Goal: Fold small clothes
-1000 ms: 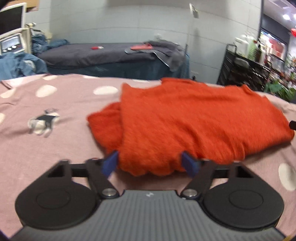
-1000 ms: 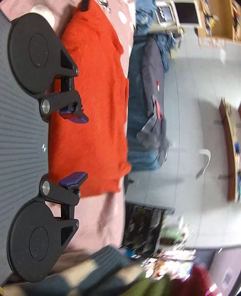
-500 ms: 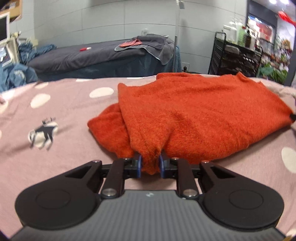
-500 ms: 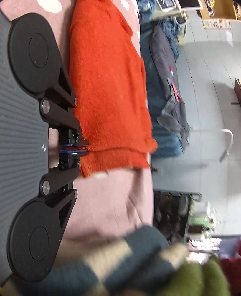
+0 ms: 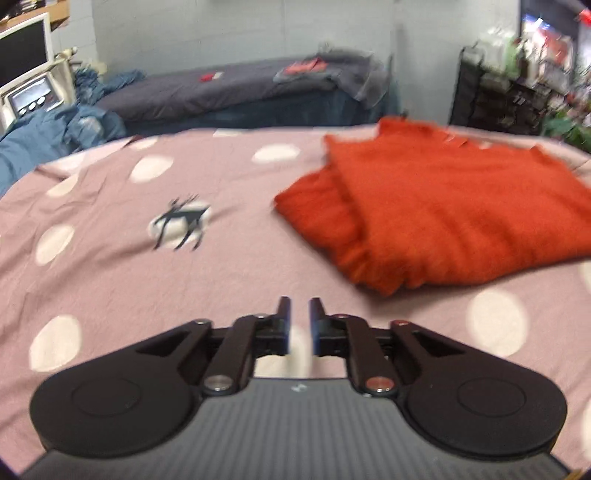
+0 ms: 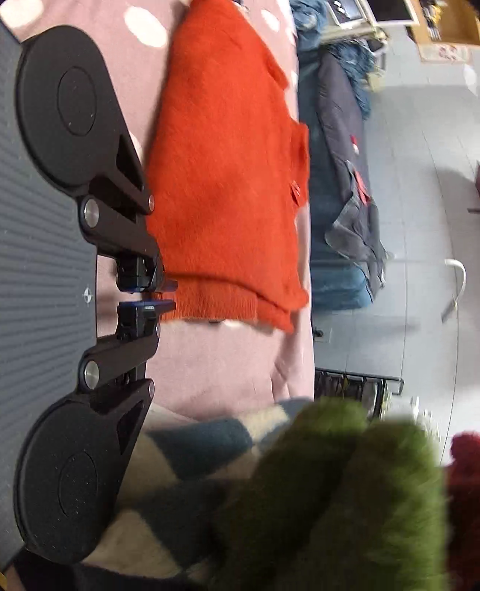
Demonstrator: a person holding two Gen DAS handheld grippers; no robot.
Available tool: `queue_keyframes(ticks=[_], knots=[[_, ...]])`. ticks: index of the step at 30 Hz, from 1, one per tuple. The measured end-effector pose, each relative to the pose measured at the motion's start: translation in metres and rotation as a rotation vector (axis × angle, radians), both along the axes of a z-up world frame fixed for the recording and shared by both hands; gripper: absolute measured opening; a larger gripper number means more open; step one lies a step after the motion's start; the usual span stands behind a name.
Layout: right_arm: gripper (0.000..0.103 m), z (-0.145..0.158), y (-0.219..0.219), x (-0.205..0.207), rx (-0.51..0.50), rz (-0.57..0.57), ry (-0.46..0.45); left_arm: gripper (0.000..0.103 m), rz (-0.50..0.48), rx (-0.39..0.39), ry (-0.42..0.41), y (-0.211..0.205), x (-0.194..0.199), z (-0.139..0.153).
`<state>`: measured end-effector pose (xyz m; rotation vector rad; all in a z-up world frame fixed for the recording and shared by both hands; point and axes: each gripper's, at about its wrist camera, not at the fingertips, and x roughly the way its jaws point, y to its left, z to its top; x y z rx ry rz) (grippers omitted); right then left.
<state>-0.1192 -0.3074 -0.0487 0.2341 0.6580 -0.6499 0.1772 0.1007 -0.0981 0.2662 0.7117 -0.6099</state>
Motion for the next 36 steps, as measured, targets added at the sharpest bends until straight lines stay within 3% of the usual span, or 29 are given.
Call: queue_keyframes(ticks=[1, 3, 4, 5, 6, 7, 9, 13, 16, 21, 24, 26, 27, 28, 29, 31, 36], knots=[[0.010, -0.002, 0.000, 0.004, -0.008, -0.004, 0.015, 0.038, -0.022, 0.000, -0.013, -0.008, -0.006, 0.004], [0.019, 0.001, 0.004, 0.007, -0.010, -0.019, 0.013, 0.057, -0.069, 0.010, -0.056, -0.031, -0.020, 0.009], [0.032, 0.003, 0.006, 0.004, 0.001, -0.014, -0.012, 0.063, -0.111, 0.013, -0.073, -0.045, -0.029, 0.010], [0.053, 0.006, 0.008, 0.005, 0.001, 0.002, -0.035, 0.067, -0.161, 0.016, -0.086, -0.061, -0.040, 0.011], [0.068, 0.008, 0.010, 0.006, -0.014, 0.012, -0.042, 0.075, -0.214, 0.019, -0.101, -0.076, -0.050, 0.010], [0.091, 0.010, 0.011, 0.006, -0.036, 0.004, -0.041, 0.084, -0.275, 0.030, -0.125, -0.093, -0.063, 0.009], [0.094, 0.012, 0.007, 0.007, -0.043, -0.014, -0.049, 0.087, -0.396, 0.069, -0.183, -0.130, -0.090, 0.002], [0.094, 0.015, 0.005, 0.008, -0.037, -0.017, -0.057, 0.087, -0.626, 0.178, -0.316, -0.201, -0.150, -0.021], [0.095, 0.016, 0.008, 0.003, -0.035, -0.015, -0.057, 0.086, -0.690, 0.246, -0.463, -0.245, -0.184, -0.040], [0.094, 0.024, 0.015, -0.013, -0.007, -0.011, -0.077, 0.079, -0.776, 0.228, -0.641, -0.294, -0.211, -0.060], [0.094, 0.034, 0.022, -0.020, -0.035, 0.001, -0.087, 0.068, -0.824, 0.206, -0.651, -0.321, -0.210, -0.062], [0.098, 0.038, 0.024, -0.021, -0.050, 0.008, -0.085, 0.053, -0.854, 0.217, -0.684, -0.337, -0.209, -0.066], [0.098, 0.039, 0.023, -0.021, -0.046, 0.008, -0.082, 0.035, -0.866, 0.233, -0.700, -0.344, -0.209, -0.069], [0.098, 0.039, 0.023, -0.022, -0.043, 0.002, -0.084, 0.027, -0.873, 0.241, -0.704, -0.350, -0.209, -0.073], [0.099, 0.039, 0.023, -0.022, -0.043, -0.002, -0.082, 0.025, -0.867, 0.226, -0.695, -0.353, -0.208, -0.075], [0.099, 0.037, 0.023, -0.019, -0.042, 0.004, -0.062, 0.022, -0.833, 0.153, -0.607, -0.348, -0.197, -0.073], [0.103, 0.034, 0.022, -0.005, 0.013, 0.031, -0.063, 0.022, -0.674, -0.124, -0.173, -0.322, -0.137, -0.055]])
